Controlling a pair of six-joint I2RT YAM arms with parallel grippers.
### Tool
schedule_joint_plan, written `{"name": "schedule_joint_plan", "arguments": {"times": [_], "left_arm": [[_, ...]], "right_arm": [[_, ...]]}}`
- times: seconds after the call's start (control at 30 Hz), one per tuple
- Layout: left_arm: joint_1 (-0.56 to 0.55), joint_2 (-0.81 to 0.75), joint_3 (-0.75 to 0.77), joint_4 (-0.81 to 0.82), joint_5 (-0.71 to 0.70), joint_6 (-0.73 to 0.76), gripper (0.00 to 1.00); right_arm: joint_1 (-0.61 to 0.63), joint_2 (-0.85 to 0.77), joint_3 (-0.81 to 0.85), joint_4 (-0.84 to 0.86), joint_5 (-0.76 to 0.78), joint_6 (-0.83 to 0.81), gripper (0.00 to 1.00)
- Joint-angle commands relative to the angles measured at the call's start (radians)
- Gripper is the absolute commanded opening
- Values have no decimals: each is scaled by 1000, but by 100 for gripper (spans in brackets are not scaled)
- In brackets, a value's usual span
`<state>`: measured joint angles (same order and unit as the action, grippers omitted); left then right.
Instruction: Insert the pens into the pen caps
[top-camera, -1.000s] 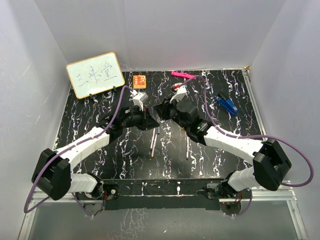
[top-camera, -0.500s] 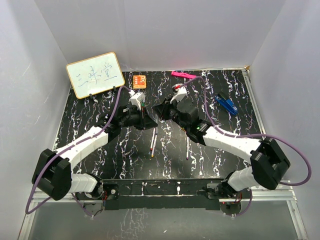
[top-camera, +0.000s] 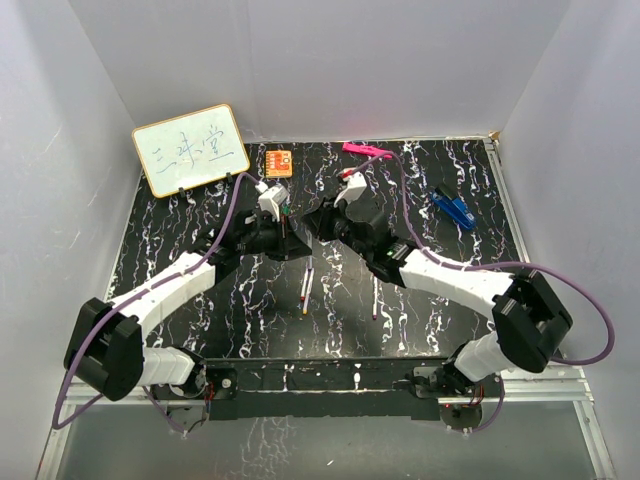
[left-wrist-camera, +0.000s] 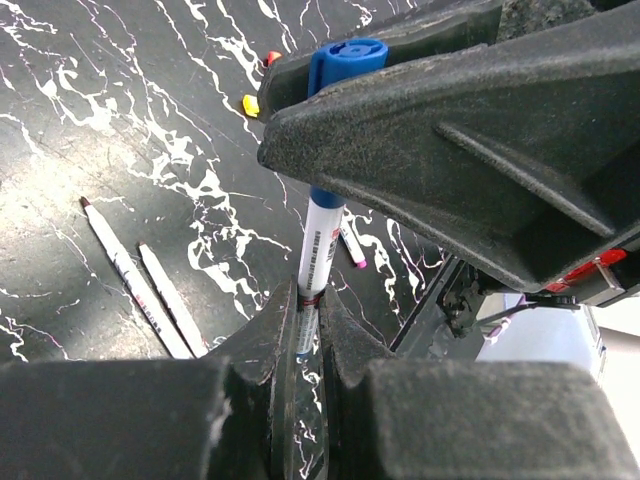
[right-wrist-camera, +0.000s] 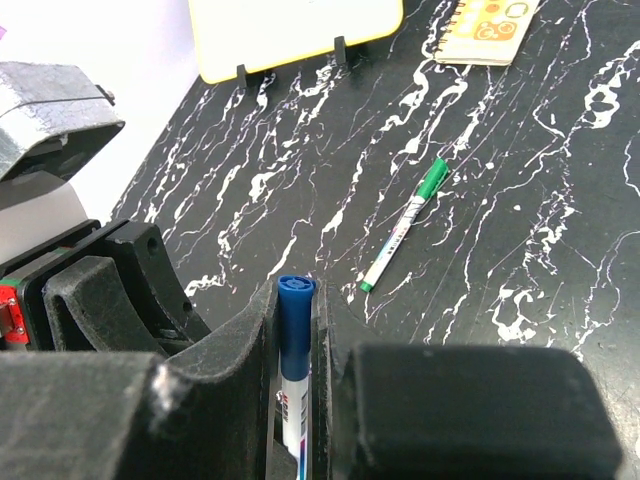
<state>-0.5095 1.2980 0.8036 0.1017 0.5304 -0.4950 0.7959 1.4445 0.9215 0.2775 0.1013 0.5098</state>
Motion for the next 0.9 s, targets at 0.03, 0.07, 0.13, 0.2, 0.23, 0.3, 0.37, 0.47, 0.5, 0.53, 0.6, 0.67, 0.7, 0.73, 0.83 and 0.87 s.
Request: {"name": "schedule_joint_plan", "arguments": {"times": [0.03,0.07,0.13,0.2,0.23,0.3,0.37,0.47,0.5,0.53,0.6,0.67,0.7,0.73,0.83,0.87], "left_arm": [[41,-2,40,100,-53,14,0],[41,4,33,84,-49,18,0],[41,19,18,56,-40,24,0],[41,31,1,34,-31,33,0],[41,41,-4,12,-28,41,0],[41,64,-8,-27,-34,63,0],[42,89,-14,-57,-56,72,0],[42,117,-6,-100,-130,80,0],[42,127,7,-122,-163,90,0],[42,135,25,-146,-195,104,0],[43,155,69,-196,-269,134,0],[50,184,128,-254,-346,165,0],[55,204,159,-286,-380,183,0],[62,227,192,-316,-414,199,0],[90,294,270,-392,-490,235,0],[100,313,288,-406,-507,246,0]], "right_arm": [[40,22,81,-187,48,-31,0],[40,17,99,-181,75,-37,4],[40,1,129,-155,137,-55,20],[40,-21,153,-127,197,-73,43],[40,-34,160,-114,228,-82,52],[40,-67,168,-92,281,-103,60],[40,-110,158,-65,325,-123,66],[40,-193,121,-30,388,-145,72],[40,-214,108,-26,410,-149,74],[40,-234,94,-27,428,-152,75],[40,-265,73,-43,469,-153,77],[40,-281,63,-88,503,-146,79],[40,-284,62,-116,516,-140,80],[40,-284,64,-146,525,-133,82],[40,-276,66,-224,539,-109,86],[40,-273,66,-244,543,-98,86]]}}
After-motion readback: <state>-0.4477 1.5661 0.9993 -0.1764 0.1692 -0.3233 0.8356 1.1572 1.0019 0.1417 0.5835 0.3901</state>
